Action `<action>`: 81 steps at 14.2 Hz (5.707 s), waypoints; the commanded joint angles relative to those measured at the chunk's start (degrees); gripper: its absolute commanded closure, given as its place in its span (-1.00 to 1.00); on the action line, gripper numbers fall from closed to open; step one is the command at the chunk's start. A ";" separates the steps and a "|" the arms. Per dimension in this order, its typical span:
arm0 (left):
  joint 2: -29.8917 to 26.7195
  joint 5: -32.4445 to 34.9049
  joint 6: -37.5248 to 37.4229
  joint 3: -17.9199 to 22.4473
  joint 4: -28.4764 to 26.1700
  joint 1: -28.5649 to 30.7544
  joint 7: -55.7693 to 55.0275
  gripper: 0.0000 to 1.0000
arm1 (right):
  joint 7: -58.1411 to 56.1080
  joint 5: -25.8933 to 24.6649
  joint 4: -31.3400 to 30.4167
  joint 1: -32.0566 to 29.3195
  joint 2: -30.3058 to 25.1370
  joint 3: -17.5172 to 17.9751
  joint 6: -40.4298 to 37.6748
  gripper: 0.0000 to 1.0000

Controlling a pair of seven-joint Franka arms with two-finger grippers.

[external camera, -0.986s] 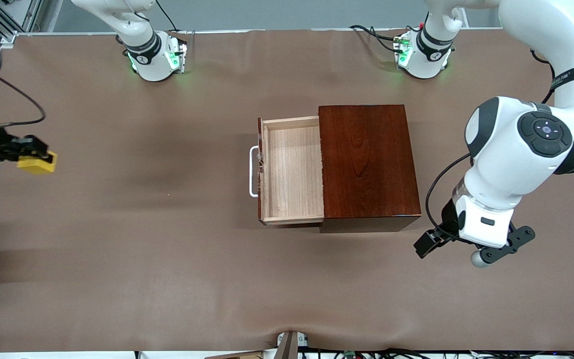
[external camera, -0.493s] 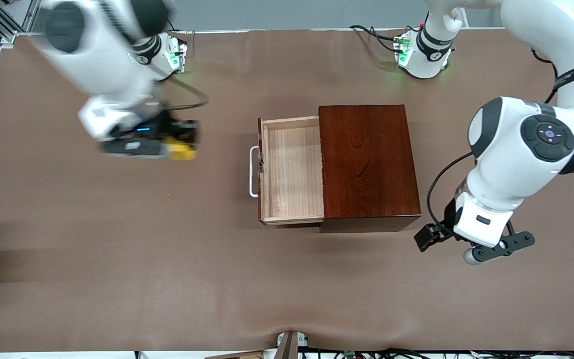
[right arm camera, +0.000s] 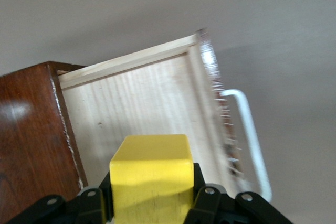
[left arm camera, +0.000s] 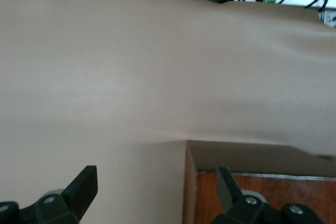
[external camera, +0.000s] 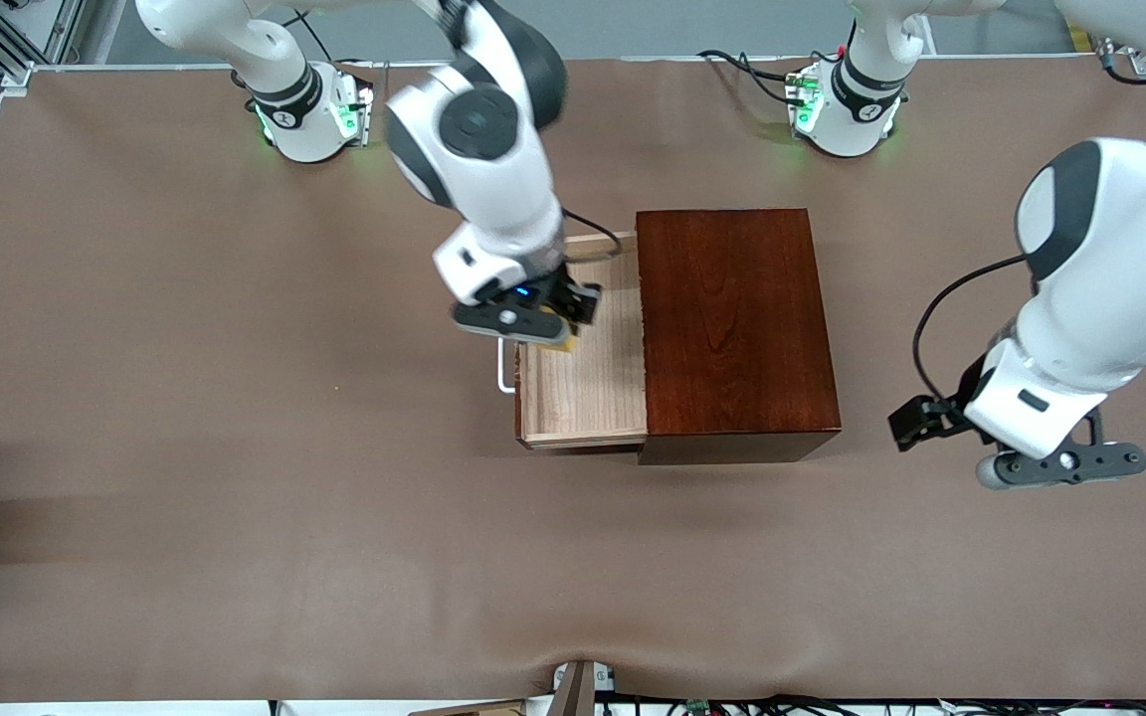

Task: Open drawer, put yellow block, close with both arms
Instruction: 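Carry the yellow cube over the open drawer with the right gripper, then release the cube into the drawer while the left gripper approaches the box, then lower the left gripper to the drawer front while the right gripper withdraws, then push the drawer into the wooden box with the left gripper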

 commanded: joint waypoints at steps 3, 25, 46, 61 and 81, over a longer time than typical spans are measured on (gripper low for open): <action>-2.53 -1.05 -3.29 -0.36 -1.02 2.72 5.89 -1.00 | -0.02 -0.87 3.24 0.52 7.95 -1.02 7.84 1.00; -2.36 -0.96 -6.99 -6.69 -0.67 -0.52 -10.17 -1.00 | -3.28 -0.96 2.89 -4.66 -9.69 -1.54 -17.77 -1.00; 14.86 -0.52 19.63 -4.50 2.57 -36.73 -95.96 -1.00 | -50.57 -5.53 -11.53 -42.64 -31.33 -1.46 -29.59 -1.00; 24.19 -0.96 29.93 -1.95 5.30 -40.87 -127.70 -1.00 | -52.70 -5.36 -10.73 -41.76 -31.15 -1.02 -29.33 -1.00; 21.46 1.84 10.60 2.36 4.86 -40.79 -127.53 -1.00 | -53.20 -5.09 -10.65 -44.64 -31.15 -0.49 -29.77 -1.00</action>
